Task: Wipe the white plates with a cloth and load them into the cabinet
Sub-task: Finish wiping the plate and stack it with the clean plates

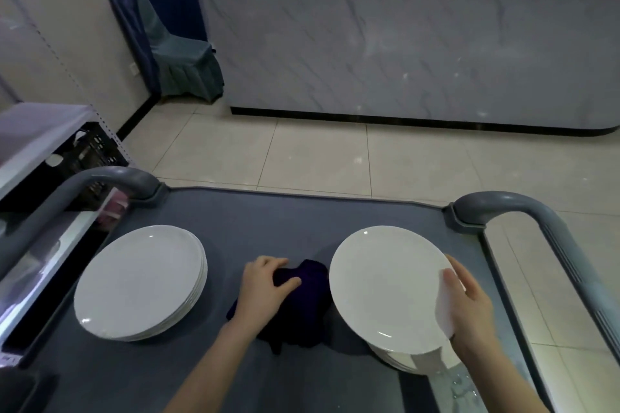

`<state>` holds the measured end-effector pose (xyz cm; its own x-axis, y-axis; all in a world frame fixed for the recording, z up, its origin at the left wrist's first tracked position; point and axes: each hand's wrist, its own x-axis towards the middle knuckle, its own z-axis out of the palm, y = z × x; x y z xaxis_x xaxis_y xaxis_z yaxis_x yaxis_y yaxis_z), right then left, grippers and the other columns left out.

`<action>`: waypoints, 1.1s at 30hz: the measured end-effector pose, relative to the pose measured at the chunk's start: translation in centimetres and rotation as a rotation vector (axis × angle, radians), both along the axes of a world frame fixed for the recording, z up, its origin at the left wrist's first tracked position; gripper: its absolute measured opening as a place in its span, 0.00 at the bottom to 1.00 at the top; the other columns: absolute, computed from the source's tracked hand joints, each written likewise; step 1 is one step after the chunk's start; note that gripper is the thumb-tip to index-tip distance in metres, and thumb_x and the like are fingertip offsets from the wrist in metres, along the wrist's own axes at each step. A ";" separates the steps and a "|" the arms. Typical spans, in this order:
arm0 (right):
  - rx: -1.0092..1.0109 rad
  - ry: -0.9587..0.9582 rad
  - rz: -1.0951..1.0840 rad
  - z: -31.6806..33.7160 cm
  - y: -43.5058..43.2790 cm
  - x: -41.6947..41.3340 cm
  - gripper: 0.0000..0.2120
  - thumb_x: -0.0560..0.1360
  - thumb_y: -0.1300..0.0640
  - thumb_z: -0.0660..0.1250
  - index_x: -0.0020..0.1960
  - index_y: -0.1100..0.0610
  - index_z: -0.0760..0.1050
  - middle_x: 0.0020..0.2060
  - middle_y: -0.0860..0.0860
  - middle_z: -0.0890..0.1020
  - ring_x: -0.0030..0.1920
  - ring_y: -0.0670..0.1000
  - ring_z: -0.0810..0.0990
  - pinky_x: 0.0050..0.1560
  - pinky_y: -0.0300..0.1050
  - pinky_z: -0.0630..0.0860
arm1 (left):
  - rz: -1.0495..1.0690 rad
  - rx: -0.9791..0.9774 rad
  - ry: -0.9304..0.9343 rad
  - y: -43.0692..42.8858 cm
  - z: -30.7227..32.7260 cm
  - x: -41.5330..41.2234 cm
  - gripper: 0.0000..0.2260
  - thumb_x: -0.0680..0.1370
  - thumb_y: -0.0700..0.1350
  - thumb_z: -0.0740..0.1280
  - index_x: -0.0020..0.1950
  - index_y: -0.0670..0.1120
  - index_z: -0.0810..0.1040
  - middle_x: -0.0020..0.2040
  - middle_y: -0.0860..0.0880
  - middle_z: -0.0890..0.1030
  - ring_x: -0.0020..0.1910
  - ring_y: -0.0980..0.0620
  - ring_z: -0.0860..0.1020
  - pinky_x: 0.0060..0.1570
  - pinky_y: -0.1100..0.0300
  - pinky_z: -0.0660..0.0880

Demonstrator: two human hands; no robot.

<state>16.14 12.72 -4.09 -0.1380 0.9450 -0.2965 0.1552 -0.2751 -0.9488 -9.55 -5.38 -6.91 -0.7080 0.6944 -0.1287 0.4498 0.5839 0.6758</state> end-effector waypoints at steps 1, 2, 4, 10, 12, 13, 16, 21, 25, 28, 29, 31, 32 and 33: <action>0.006 -0.007 0.004 0.2 -0.2 -0.1 0.13 0.80 0.57 0.62 0.58 0.46 0.81 0.55 0.49 0.83 0.53 0.52 0.81 0.51 0.46 0.75 | -0.050 -0.051 0.014 0.3 -0.4 -0.5 0.22 0.75 0.55 0.71 0.67 0.49 0.77 0.60 0.53 0.76 0.63 0.52 0.69 0.64 0.59 0.67; 0.014 -0.014 0.010 0.4 -0.4 -0.3 0.12 0.80 0.57 0.62 0.56 0.44 0.81 0.54 0.48 0.83 0.51 0.50 0.81 0.50 0.46 0.74 | -0.089 -0.094 0.022 0.8 -0.7 -0.8 0.24 0.76 0.58 0.70 0.68 0.49 0.76 0.62 0.52 0.76 0.64 0.51 0.69 0.64 0.58 0.67; 0.028 -0.037 0.022 0.7 -0.9 -0.6 0.13 0.80 0.57 0.63 0.51 0.41 0.81 0.52 0.46 0.83 0.50 0.48 0.80 0.49 0.46 0.74 | -0.150 -0.181 0.043 1.8 -1.3 -1.1 0.26 0.76 0.62 0.66 0.69 0.49 0.75 0.63 0.51 0.76 0.64 0.49 0.70 0.63 0.56 0.67; 0.075 -0.069 0.043 0.8 -2.2 -0.9 0.14 0.79 0.56 0.63 0.51 0.39 0.82 0.54 0.43 0.83 0.54 0.49 0.80 0.55 0.52 0.77 | -0.256 -0.375 0.080 3.9 -2.2 -1.9 0.23 0.73 0.64 0.68 0.65 0.55 0.77 0.62 0.51 0.76 0.64 0.47 0.70 0.61 0.52 0.65; 0.075 -0.089 0.053 0.7 -2.4 -1.0 0.13 0.80 0.56 0.63 0.52 0.40 0.82 0.54 0.45 0.83 0.55 0.51 0.80 0.58 0.55 0.77 | -0.268 -0.358 0.063 4.0 -2.1 -2.1 0.19 0.72 0.59 0.71 0.61 0.57 0.78 0.59 0.54 0.76 0.63 0.50 0.70 0.59 0.52 0.63; 0.073 -0.100 0.058 0.7 -2.4 -1.1 0.13 0.80 0.56 0.63 0.53 0.40 0.82 0.54 0.46 0.83 0.55 0.52 0.80 0.58 0.56 0.77 | -0.259 -0.311 0.048 4.0 -2.0 -2.1 0.15 0.72 0.56 0.72 0.57 0.59 0.78 0.56 0.56 0.77 0.62 0.51 0.70 0.56 0.54 0.62; 0.080 -0.123 0.060 0.8 -2.7 -1.4 0.13 0.80 0.54 0.63 0.51 0.37 0.81 0.51 0.42 0.83 0.52 0.50 0.79 0.51 0.50 0.78 | -0.214 -0.107 0.028 3.4 -1.5 -2.1 0.10 0.72 0.47 0.72 0.45 0.58 0.72 0.46 0.58 0.78 0.52 0.53 0.75 0.48 0.60 0.63; 0.084 -0.114 0.060 1.3 -3.3 -2.7 0.14 0.80 0.53 0.64 0.47 0.35 0.81 0.43 0.33 0.83 0.48 0.42 0.79 0.42 0.41 0.74 | -0.128 0.205 -0.171 2.1 1.2 -2.7 0.10 0.78 0.46 0.69 0.45 0.59 0.70 0.44 0.59 0.80 0.44 0.63 0.78 0.39 0.71 0.74; 0.097 -0.091 0.117 1.8 -3.9 -4.0 0.14 0.80 0.52 0.63 0.46 0.34 0.81 0.43 0.34 0.83 0.47 0.41 0.80 0.42 0.40 0.74 | -0.119 0.308 -0.114 1.3 4.1 -2.9 0.05 0.80 0.47 0.66 0.49 0.58 0.76 0.42 0.58 0.82 0.41 0.61 0.79 0.42 0.58 0.78; 0.121 -0.078 0.140 2.5 -4.2 -5.3 0.13 0.80 0.51 0.63 0.47 0.34 0.80 0.46 0.35 0.83 0.48 0.42 0.79 0.43 0.40 0.73 | -0.086 0.369 -0.013 1.0 6.6 -2.4 0.05 0.80 0.46 0.67 0.51 0.56 0.79 0.41 0.59 0.83 0.40 0.60 0.80 0.42 0.57 0.78; 0.132 -0.075 0.147 2.8 -4.2 -5.8 0.13 0.80 0.51 0.62 0.47 0.34 0.80 0.46 0.34 0.82 0.49 0.41 0.79 0.43 0.40 0.73 | -0.082 0.386 0.025 1.0 7.5 -2.1 0.05 0.79 0.46 0.67 0.52 0.56 0.79 0.41 0.60 0.83 0.40 0.60 0.80 0.42 0.58 0.77; 0.160 -0.068 0.163 3.5 -4.3 -6.5 0.14 0.81 0.52 0.62 0.48 0.33 0.79 0.45 0.31 0.82 0.49 0.40 0.78 0.44 0.41 0.73 | -0.083 0.409 0.098 0.8 9.3 -1.3 0.07 0.78 0.45 0.69 0.54 0.56 0.81 0.43 0.60 0.84 0.42 0.61 0.80 0.44 0.62 0.76; 0.179 -0.066 0.170 3.8 -4.3 -6.8 0.14 0.81 0.52 0.61 0.49 0.34 0.79 0.45 0.32 0.82 0.50 0.41 0.78 0.45 0.42 0.73 | -0.091 0.420 0.130 0.8 10.2 -0.8 0.08 0.77 0.45 0.70 0.55 0.55 0.82 0.44 0.60 0.84 0.42 0.61 0.80 0.44 0.64 0.76; 0.200 -0.065 0.176 4.1 -4.3 -7.1 0.13 0.81 0.52 0.61 0.50 0.35 0.79 0.45 0.33 0.82 0.50 0.41 0.78 0.46 0.42 0.73 | -0.107 0.433 0.156 0.7 11.0 -0.2 0.09 0.76 0.44 0.71 0.55 0.54 0.83 0.45 0.59 0.84 0.43 0.61 0.80 0.45 0.66 0.75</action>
